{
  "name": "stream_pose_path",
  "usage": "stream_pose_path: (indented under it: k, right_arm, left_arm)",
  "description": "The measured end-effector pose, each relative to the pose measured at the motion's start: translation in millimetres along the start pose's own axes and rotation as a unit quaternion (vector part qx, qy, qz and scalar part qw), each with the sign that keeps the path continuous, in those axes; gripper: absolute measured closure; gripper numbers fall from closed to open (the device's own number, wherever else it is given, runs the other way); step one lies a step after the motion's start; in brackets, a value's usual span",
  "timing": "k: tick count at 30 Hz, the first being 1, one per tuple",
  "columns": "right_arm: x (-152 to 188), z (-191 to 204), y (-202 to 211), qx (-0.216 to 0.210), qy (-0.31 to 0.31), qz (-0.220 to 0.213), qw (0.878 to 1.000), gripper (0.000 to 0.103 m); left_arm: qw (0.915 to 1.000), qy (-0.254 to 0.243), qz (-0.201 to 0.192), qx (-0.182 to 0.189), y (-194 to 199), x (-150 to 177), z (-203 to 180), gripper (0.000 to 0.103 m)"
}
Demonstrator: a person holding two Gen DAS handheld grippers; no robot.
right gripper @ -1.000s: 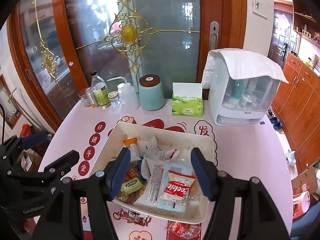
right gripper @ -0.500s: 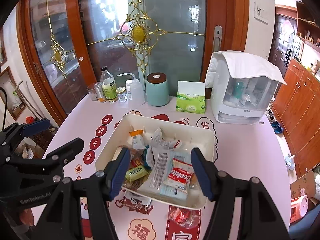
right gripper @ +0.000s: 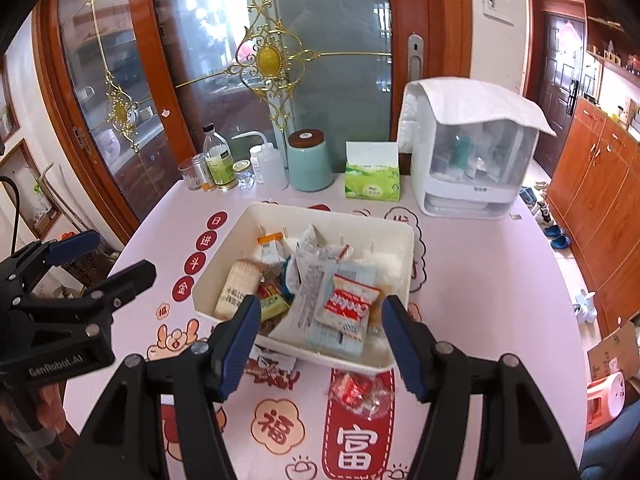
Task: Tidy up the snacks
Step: 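Lower the left gripper onto the brown chocolate wrapper while the right lowers onto the red candy bag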
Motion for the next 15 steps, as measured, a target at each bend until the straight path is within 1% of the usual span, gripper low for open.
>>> stream_pose_path:
  k: [8, 15]
  right_arm:
    - [28, -31, -5, 0.024, 0.014, 0.014, 1.0, 0.04]
    - [51, -62, -22, 0.043, 0.014, 0.034, 0.998, 0.04]
  left_arm:
    - [0.9997, -0.019, 0.017, 0.003, -11, 18, -23, 0.014]
    - [0.9989, -0.017, 0.043, 0.009, -33, 36, -41, 0.014]
Point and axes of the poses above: each gripper's, at about its wrist camera, not at the fingertips, and y roughly against the way its jaws point, z to its left, x to its underside, the point moved 8 cm from there along -y, roughly the way its jaws point, and after that the axes turned 11 degrees about -y, right-handed, at the moved point
